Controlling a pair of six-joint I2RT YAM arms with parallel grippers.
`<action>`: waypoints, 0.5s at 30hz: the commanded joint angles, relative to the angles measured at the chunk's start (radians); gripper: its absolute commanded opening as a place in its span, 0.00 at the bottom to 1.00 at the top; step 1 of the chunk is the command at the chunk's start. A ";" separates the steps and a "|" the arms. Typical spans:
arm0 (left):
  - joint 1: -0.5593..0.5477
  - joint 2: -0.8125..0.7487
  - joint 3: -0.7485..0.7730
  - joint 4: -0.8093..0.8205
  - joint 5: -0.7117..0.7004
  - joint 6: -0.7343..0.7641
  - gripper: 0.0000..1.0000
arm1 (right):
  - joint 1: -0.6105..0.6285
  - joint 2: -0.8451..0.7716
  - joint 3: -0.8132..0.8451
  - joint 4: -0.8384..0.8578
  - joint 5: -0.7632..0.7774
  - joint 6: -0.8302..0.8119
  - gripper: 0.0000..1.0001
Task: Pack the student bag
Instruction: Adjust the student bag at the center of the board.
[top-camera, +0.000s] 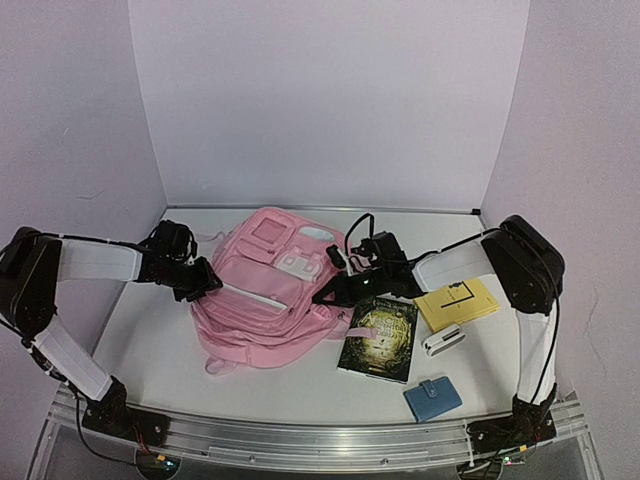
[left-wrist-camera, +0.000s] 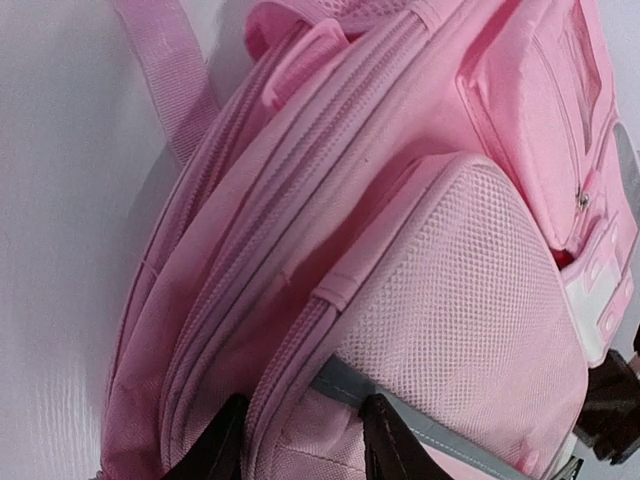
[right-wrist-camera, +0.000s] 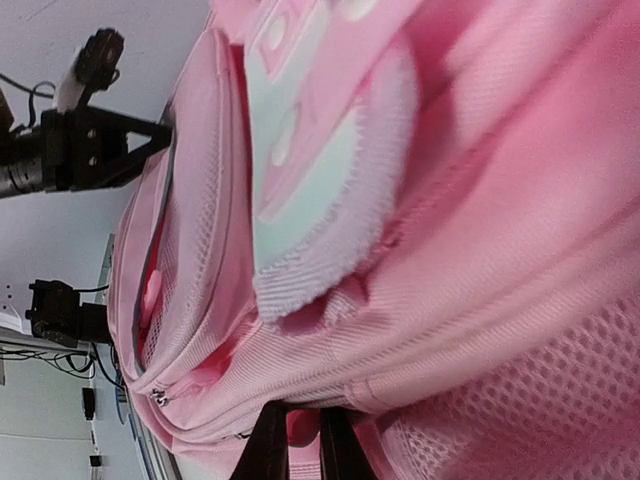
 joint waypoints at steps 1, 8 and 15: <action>-0.015 0.048 0.114 0.088 0.117 0.077 0.36 | 0.098 -0.056 -0.011 0.038 0.012 0.026 0.09; -0.016 -0.053 0.137 -0.061 -0.002 0.090 0.47 | 0.131 -0.159 -0.062 -0.011 0.107 -0.009 0.11; -0.014 -0.252 0.038 -0.242 -0.134 -0.015 0.75 | 0.179 -0.172 -0.046 -0.077 0.140 -0.047 0.13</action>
